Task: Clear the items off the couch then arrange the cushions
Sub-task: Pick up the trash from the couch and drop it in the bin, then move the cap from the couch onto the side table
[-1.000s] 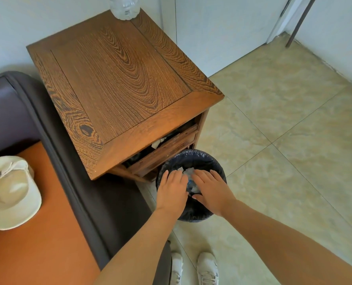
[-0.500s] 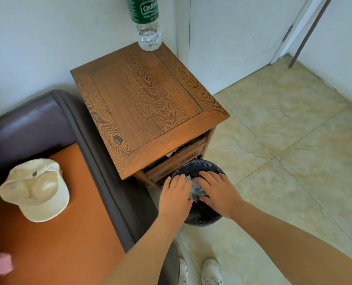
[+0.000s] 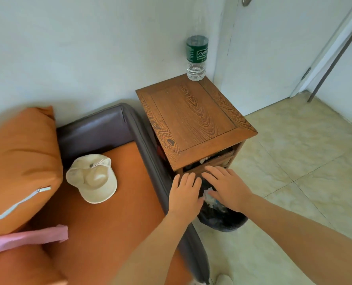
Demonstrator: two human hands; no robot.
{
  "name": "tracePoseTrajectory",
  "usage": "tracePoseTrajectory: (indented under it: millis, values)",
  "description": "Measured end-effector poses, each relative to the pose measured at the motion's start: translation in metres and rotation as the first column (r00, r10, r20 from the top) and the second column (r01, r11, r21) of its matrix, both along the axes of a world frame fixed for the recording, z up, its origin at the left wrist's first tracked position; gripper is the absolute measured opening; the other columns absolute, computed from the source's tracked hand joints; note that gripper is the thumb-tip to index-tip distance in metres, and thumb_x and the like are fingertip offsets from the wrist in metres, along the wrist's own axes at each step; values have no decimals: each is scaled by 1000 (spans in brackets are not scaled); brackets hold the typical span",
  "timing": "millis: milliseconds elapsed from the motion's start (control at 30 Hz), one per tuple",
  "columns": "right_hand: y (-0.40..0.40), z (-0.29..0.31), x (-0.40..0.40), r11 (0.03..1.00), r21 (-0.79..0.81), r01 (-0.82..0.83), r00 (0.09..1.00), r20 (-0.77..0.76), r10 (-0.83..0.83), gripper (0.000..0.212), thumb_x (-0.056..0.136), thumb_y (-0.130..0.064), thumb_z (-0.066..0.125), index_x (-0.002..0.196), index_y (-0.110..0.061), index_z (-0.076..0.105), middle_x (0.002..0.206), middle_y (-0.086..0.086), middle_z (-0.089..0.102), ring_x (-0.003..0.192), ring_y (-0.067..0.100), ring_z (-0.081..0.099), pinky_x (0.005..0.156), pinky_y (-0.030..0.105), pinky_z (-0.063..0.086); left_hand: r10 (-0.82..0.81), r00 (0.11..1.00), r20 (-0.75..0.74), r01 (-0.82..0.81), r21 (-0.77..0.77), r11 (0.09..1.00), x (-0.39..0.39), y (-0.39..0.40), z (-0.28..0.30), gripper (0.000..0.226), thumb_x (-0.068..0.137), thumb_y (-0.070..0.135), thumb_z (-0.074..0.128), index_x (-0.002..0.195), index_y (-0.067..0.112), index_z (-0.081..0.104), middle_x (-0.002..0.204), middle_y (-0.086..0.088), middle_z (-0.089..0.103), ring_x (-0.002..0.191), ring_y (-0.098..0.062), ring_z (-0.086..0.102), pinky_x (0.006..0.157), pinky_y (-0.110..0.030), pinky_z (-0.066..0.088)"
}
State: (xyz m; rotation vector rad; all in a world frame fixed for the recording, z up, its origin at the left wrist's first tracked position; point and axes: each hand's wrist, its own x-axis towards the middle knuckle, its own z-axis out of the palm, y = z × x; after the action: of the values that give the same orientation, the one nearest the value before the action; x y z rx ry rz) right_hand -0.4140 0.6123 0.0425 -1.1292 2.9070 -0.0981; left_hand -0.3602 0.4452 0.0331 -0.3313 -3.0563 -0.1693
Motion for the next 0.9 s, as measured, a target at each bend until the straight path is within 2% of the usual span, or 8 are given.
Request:
tracePoseTrajectory:
  millis: [133,267,433,533,633,700,767,900]
  values:
    - [-24,17,9,994,-31,-105,994,-43,104,64,67,-42,83,121,-15,63,127,6,62,111,23,63,86,39,56,59,998,1,-59,-10,998,30,-25,19,63,62,51,83,113,18,67,115,-1,66,108,-22,63,98,-44,50]
    - [-46,39,19,974,-75,-214,975,-83,208,64,65,-44,84,119,-15,65,124,6,64,107,23,64,79,41,58,163,987,-3,-163,-44,986,60,-50,41,65,65,55,80,117,19,65,118,-1,66,110,-21,62,98,-43,47]
    - [-73,57,44,944,-119,-309,950,-78,302,62,73,-41,80,124,-13,60,130,8,60,111,26,61,82,43,56,304,952,-29,-305,-76,949,102,-66,64,64,83,55,63,135,20,53,139,-3,53,129,-23,48,111,-44,32]
    - [-88,61,60,924,-121,-362,932,-64,357,60,75,-40,78,126,-13,59,132,9,58,112,27,61,83,44,55,387,921,-34,-389,-68,919,127,-74,73,63,77,54,70,128,19,58,133,-3,58,123,-23,54,106,-44,40]
    - [-106,63,74,910,-110,-399,917,-39,397,58,83,-40,69,132,-14,54,140,8,51,121,28,54,92,46,50,448,893,-44,-450,-46,892,151,-81,76,65,70,54,76,123,18,62,127,-3,62,117,-23,58,102,-45,45]
    - [-120,63,85,901,-110,-420,907,-27,419,57,86,-40,66,135,-15,51,143,8,49,124,27,52,95,47,48,480,877,-27,-480,-65,875,166,-89,74,66,76,55,71,130,19,57,136,-4,56,124,-23,53,107,-45,38]
    - [-134,60,95,897,-105,-430,902,-6,432,57,89,-41,62,139,-17,47,146,6,44,128,25,48,100,46,45,504,863,9,-502,-85,861,177,-99,70,67,87,55,57,143,21,43,149,-3,42,137,-22,39,116,-44,24]
    - [-164,48,106,894,-122,-431,898,43,438,56,90,-38,61,140,-16,45,148,6,42,130,25,46,102,45,43,565,821,78,-560,-79,825,187,-123,61,67,96,57,40,152,26,21,159,1,19,146,-20,18,120,-40,7]
